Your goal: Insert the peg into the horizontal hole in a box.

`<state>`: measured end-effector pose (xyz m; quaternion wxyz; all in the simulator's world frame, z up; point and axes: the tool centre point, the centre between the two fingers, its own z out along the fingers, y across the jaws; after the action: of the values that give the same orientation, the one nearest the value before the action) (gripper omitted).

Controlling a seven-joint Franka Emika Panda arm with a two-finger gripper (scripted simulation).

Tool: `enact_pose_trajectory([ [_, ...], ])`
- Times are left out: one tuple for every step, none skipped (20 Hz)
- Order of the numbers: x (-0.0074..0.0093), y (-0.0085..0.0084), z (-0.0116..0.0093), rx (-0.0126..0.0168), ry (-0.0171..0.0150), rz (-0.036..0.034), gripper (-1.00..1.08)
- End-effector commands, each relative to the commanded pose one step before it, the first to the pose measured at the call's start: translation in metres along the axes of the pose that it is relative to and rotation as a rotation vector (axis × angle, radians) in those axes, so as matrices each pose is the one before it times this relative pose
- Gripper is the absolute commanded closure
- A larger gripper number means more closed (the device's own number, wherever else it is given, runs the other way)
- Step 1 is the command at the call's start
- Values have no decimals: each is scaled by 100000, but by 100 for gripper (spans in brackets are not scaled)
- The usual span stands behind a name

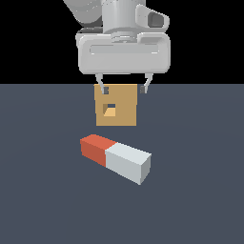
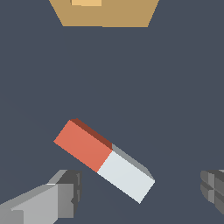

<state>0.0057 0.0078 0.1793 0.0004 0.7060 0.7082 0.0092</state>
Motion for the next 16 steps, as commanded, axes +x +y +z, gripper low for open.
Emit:
enact_pose_trajectory([
  [-1, 1, 1, 0, 0, 0, -92],
  [0, -2, 5, -1, -2, -69, -92],
  [-16, -6, 21, 4, 0, -183, -92],
  [-24, -9, 34, 6, -1, -309, -92],
  [-28, -13, 48, 9, -1, -442, -92],
  [-40, -17, 62, 11, -1, -561, -92],
  [-48, -21, 76, 13, -2, -687, -92],
  [-58, -24, 89, 16, -2, -811, -92],
  [-65, -28, 103, 18, -2, -939, -92],
  [-75, -32, 117, 20, -2, -1062, -92],
  [-83, -35, 131, 23, -3, -1188, -92],
  [-92, -39, 145, 25, -3, -1314, -92],
  [-102, -43, 158, 28, -3, -1438, -92],
  [-110, -46, 172, 30, -3, -1565, -92],
  [-119, -50, 186, 32, -4, -1692, -92],
  [-129, -53, 200, 35, -4, -1818, -92],
])
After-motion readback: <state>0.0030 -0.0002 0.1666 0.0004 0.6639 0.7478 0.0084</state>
